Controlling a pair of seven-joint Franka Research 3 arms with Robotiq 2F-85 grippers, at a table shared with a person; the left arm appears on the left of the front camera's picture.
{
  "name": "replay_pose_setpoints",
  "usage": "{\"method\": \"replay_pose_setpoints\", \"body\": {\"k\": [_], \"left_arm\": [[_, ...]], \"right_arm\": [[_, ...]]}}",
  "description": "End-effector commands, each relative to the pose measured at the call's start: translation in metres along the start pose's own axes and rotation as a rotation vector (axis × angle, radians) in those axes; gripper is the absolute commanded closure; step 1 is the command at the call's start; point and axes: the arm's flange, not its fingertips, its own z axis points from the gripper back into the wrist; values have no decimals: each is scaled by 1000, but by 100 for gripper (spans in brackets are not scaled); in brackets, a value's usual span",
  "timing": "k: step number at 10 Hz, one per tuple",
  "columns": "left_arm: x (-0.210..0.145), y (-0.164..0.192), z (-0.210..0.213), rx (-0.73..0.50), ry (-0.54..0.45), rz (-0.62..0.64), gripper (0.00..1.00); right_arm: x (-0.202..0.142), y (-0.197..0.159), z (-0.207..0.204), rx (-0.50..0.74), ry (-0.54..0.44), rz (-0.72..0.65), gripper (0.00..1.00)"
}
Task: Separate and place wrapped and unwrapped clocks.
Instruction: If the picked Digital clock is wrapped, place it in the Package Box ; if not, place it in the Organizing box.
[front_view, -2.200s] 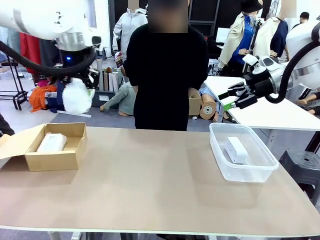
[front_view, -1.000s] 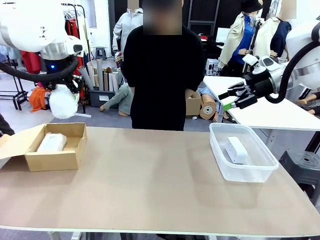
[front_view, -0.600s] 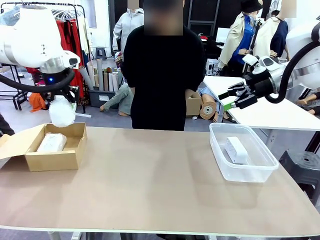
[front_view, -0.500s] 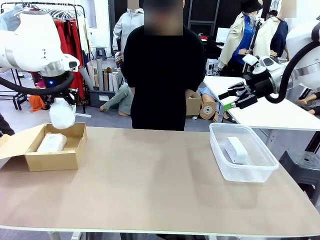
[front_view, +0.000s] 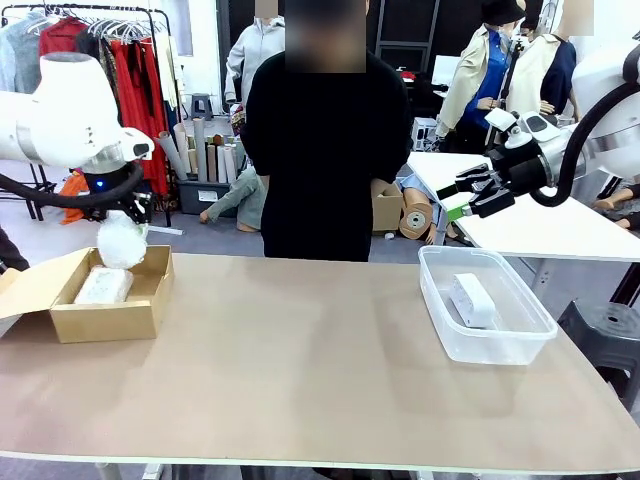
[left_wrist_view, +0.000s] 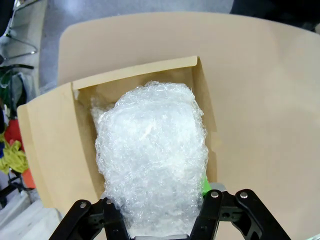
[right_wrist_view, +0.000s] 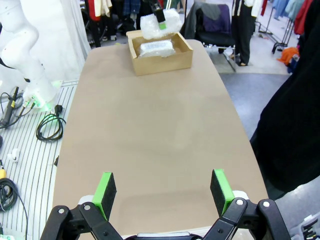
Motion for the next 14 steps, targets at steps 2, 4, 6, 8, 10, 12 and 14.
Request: {"method": "replay_pose_setpoints", "body": {"k": [2,4,6,8,10,12,14], "left_arm": [[7,6,-30,-37,35,-21,100],[10,4,-41,-74,39,-11,100],[12,-1,-52,-97,26,3,100],[11,-1,-64,-90,47,12,100],[6,-5,-73,-115,71,11,100],[5,-6,-70,-77,62,40,100],[5,-7,-78,-81,79,22,100]], "right_arm": [[1,0,1,-1,1,3,0],[1,0,1,-1,1,3,0],[1,0,1,-1,1,3,0],[1,0,1,-1,1,3,0],[1,0,1,-1,1,3,0],[1,0,1,-1,1,3,0],[1,0,1,-1,1,3,0]]}}
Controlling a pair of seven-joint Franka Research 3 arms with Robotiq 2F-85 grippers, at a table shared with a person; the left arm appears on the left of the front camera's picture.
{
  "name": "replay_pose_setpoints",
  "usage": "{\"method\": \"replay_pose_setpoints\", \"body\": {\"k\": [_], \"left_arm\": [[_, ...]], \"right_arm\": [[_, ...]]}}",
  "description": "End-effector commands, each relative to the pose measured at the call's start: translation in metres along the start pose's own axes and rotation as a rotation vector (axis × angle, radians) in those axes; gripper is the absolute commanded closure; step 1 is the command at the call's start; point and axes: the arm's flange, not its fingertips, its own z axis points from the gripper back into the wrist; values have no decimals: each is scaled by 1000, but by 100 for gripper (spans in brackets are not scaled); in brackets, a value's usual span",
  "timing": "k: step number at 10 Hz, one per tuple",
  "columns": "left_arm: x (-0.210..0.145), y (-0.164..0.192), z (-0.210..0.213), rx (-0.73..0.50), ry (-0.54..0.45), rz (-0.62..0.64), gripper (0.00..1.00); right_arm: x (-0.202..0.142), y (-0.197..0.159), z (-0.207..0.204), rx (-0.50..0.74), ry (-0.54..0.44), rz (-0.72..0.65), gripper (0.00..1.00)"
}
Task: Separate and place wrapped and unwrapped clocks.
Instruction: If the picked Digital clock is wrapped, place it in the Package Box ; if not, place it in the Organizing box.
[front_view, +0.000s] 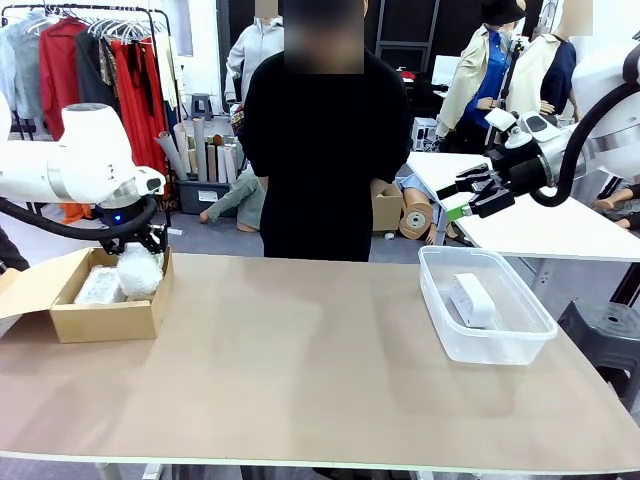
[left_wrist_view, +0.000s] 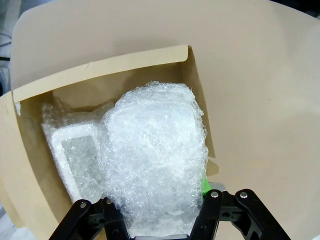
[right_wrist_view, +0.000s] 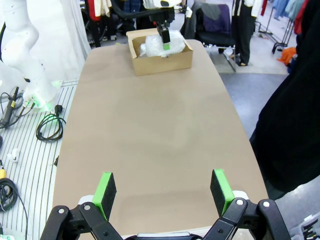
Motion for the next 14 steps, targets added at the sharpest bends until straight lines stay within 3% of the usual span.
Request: {"method": "replay_pose_setpoints", "body": {"k": [1,14], "left_arm": [[0,0,2,0,-3,-1,100],[4,12,-29,-104,106,-78,100]], "right_arm": [[1,0,1,-1,1,3,0],[1,0,1,-1,1,3,0]]}}
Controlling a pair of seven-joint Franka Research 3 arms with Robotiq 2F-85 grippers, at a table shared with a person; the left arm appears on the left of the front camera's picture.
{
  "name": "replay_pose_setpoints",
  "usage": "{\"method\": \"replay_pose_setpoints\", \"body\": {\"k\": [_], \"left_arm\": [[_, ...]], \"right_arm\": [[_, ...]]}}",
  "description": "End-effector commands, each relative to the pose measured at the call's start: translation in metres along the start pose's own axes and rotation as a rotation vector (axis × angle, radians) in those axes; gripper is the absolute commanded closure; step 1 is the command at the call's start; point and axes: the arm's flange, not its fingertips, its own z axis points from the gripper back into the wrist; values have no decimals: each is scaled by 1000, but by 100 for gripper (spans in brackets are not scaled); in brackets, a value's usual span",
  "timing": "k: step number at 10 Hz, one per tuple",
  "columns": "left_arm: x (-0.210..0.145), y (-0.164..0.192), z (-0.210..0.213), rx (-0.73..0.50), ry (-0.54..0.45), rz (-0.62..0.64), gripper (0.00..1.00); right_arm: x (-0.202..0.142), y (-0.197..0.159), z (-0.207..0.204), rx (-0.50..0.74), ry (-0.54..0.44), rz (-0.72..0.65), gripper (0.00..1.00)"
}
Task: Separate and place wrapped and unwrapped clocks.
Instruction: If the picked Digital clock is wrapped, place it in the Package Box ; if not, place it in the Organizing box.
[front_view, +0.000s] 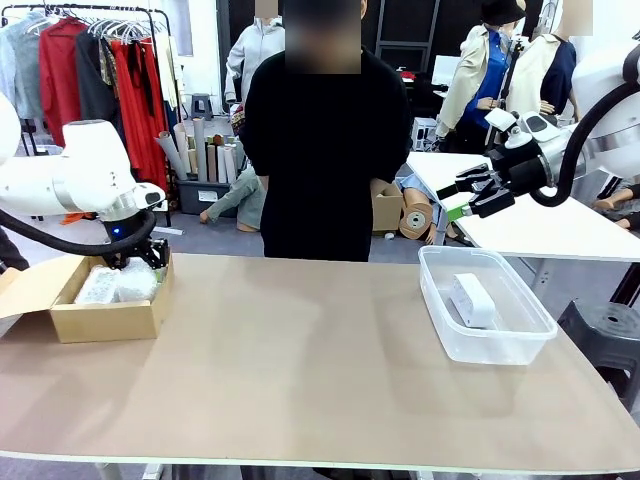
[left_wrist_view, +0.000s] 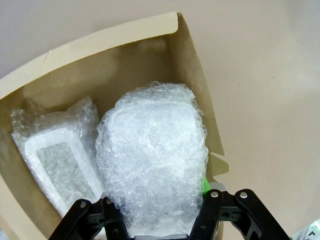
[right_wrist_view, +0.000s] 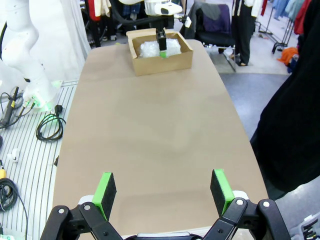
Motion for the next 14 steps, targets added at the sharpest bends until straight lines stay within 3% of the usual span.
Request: {"method": "replay_pose_setpoints", "body": {"k": [1,4,5,9,10,14], "left_arm": [[7,5,1,-27,9,-4,100],[7,7,-1,-20,11,4,100],[8,8,-4,-16,15,9,90],[7,8,-3,-1,11,16,15],[7,9,-2,3,11,14,0],[4,2,9,0,-11,-5,0]], "right_arm": [[1,0,1,-1,1,3,0],[1,0,1,-1,1,3,0],[1,0,1,-1,1,3,0],[1,0,1,-1,1,3,0],[1,0,1,-1,1,3,0],[1,0,1,-1,1,3,0]]}}
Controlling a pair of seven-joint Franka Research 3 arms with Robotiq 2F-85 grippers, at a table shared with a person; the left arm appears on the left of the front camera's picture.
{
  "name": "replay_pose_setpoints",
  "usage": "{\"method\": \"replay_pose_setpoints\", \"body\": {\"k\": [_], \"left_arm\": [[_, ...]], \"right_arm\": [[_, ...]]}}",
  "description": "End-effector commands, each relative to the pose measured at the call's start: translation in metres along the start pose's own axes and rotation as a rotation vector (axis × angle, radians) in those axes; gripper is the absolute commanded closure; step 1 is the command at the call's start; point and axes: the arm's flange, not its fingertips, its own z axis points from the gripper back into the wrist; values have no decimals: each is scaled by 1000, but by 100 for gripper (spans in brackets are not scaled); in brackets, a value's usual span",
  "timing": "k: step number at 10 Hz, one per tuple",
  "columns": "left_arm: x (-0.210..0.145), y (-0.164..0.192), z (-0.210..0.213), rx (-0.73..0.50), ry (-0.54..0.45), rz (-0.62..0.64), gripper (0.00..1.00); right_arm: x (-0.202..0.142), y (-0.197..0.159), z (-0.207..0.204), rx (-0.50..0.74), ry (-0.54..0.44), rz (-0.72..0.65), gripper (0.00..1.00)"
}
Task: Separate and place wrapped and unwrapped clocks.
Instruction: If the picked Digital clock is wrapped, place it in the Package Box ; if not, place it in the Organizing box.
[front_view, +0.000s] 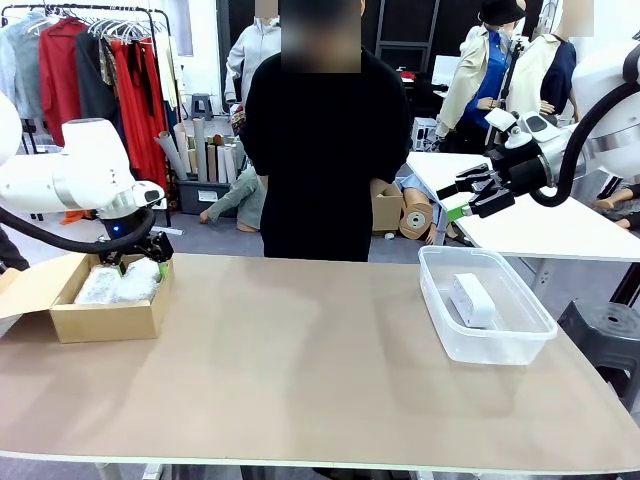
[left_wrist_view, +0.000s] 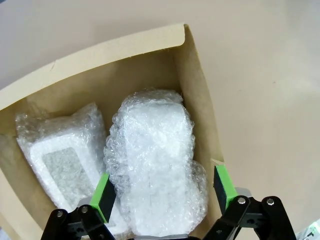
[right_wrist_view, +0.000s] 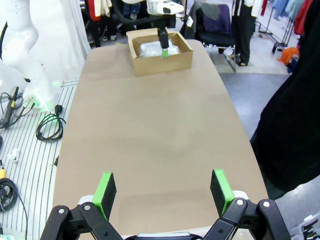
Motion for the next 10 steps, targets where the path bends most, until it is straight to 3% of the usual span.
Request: {"method": "replay_pose_setpoints", "body": {"k": [1,10], "left_arm": [[-4,-2,11,0,-15,-14,0],[-3,-8,30,1,-44,-13,0]], "right_arm": [[1,0,1,-1,1,3,0],[1,0,1,-1,1,3,0]]}}
